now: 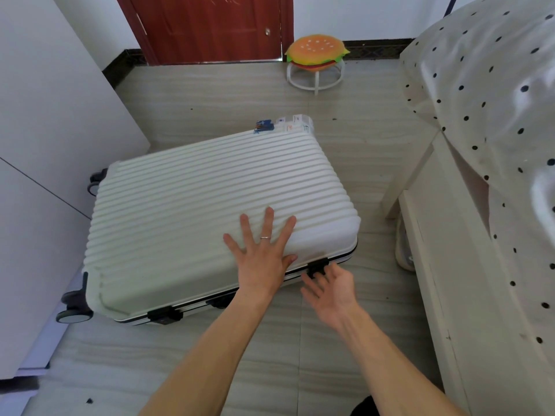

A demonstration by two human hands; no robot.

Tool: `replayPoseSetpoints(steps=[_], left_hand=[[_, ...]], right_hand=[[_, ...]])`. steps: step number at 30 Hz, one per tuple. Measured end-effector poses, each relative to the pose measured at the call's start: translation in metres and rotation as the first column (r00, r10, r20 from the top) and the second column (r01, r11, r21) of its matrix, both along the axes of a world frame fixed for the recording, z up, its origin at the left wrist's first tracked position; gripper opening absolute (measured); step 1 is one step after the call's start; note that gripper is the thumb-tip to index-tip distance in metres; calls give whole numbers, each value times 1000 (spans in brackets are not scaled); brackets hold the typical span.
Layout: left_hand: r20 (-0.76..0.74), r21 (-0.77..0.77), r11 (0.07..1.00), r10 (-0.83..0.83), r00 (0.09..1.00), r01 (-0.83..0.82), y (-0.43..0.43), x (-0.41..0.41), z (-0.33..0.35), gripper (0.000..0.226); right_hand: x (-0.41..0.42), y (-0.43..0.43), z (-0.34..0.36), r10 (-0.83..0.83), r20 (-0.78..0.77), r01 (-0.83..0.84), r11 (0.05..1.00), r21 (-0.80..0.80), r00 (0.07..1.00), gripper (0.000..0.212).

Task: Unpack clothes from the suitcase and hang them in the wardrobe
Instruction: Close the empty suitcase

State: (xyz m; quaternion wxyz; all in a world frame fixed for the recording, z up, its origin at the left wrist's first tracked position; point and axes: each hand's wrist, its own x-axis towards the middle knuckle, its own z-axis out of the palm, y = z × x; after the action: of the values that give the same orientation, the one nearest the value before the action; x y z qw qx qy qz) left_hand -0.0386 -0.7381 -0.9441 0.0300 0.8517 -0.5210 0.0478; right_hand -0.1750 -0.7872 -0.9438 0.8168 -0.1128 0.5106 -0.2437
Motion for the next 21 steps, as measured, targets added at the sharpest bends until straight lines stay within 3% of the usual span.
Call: replayPoseSetpoints(steps=[4, 8, 11, 14, 18, 21], left_hand=[[9, 43, 999, 19, 1000, -20, -1, 3, -2, 84], [9, 123, 992, -8, 1000, 6, 6, 6, 6, 80], [24, 143, 989, -48, 999, 44, 23, 10, 19, 80], [16, 129, 988, -89, 996, 86, 49, 7, 25, 80], [46, 48, 985, -171, 984, 168, 71, 10, 41, 62], [104, 95, 975, -212, 972, 203, 64, 22, 63, 70]], right_hand=[[2, -1, -5, 70, -85, -75, 996, -58, 994, 50], [-5, -8, -10, 141, -419, -229, 959, -167, 897, 50], [-21, -18, -2, -10, -567, -212, 922, -324, 823, 53], [-36, -25, 11, -141, -609, -221, 849, -480, 780, 57], [-36, -17, 16, 16, -618, -426, 738, -524, 786, 47], [-35, -13, 15, 24, -644, -434, 758, -487, 765, 31]])
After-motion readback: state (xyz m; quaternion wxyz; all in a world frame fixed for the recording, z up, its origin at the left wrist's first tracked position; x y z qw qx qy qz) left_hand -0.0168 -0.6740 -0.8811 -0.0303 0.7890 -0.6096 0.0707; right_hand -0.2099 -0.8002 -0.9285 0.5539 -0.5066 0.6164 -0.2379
